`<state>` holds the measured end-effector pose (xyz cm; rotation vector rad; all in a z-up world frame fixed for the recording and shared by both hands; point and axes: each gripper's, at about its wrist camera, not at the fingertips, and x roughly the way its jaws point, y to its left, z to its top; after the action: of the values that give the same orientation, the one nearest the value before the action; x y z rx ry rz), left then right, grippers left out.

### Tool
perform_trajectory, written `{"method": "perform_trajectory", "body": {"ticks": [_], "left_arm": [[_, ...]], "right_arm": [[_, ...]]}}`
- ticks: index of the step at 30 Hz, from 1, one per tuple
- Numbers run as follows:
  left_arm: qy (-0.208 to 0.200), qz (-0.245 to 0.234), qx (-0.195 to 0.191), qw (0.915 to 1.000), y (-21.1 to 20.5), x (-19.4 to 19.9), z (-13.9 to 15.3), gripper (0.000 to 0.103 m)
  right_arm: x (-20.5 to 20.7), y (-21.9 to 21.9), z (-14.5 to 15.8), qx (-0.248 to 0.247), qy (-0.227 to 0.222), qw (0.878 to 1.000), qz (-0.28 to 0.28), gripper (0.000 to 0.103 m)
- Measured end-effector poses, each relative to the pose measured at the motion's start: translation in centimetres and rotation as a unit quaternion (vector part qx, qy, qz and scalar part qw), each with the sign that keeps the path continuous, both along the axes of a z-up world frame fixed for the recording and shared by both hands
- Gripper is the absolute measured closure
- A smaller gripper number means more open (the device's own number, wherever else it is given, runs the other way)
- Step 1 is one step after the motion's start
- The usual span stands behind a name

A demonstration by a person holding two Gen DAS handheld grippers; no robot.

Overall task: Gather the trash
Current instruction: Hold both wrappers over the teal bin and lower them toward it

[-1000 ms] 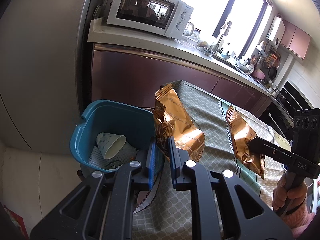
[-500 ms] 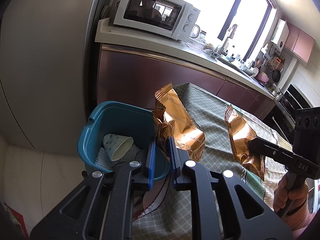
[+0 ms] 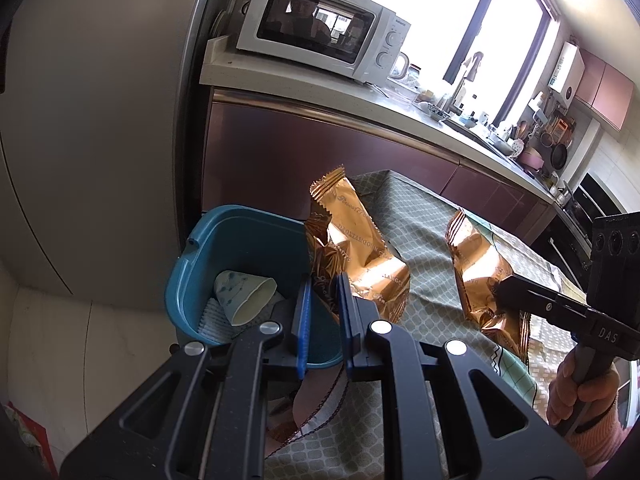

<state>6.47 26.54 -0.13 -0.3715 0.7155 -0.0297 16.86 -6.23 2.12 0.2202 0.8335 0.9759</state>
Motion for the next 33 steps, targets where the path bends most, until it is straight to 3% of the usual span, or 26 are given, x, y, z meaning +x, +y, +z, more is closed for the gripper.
{"method": "perform_trajectory", "body": {"ticks": [33], "left_arm": [[0.024, 0.022, 0.014, 0.9994, -0.2, 0.4, -1.1, 0.09]], "right_arm": [[1.0, 3.1, -0.5, -0.03, 0.013, 0.999, 0.013, 0.079]]}}
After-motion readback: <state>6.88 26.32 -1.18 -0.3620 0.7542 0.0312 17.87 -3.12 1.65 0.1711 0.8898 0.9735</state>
